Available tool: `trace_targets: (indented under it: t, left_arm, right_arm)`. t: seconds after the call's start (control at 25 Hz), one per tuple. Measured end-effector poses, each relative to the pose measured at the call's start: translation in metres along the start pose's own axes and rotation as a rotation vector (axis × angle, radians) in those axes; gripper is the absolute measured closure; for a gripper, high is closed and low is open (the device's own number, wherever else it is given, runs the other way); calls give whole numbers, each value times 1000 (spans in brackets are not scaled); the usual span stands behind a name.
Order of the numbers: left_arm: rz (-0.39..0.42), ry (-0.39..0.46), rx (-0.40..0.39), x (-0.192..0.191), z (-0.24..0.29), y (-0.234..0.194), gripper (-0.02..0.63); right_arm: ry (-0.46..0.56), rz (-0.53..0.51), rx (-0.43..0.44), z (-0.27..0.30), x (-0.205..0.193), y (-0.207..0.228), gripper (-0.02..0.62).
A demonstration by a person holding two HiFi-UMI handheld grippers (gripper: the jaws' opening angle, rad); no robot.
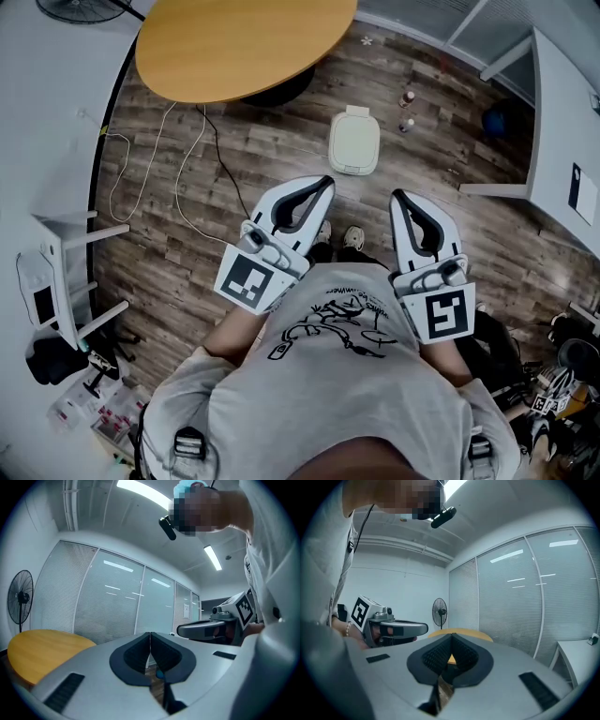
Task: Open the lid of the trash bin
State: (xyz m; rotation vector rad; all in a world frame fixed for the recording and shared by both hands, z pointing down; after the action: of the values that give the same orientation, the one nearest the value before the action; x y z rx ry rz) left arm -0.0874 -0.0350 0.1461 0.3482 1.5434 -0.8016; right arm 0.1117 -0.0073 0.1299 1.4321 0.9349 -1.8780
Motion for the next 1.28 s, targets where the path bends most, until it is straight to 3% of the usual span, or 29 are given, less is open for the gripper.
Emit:
trace_targets:
  t: [0.64,1.28]
  left_arm:
    - [-82,-82,11,-50,6,-25,586]
    - [-84,-147,11,-100,4,-44,586]
  right_arm:
    - [-100,71,-8,16,-46,0,589]
    - [-189,93,-4,31,-97,-14,588]
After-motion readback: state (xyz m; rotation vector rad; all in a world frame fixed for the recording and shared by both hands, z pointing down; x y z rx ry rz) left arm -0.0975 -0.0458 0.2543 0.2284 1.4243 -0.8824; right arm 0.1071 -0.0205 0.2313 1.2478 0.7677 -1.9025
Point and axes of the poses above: the fingertips, and each gripper's own axes: z forward along the fingers, y to its right, x out of its top, the point moved 9 cm from there along -z, backward along the fingers, and after that the axes turned 9 degrees about -z, right-handed, at the moved point
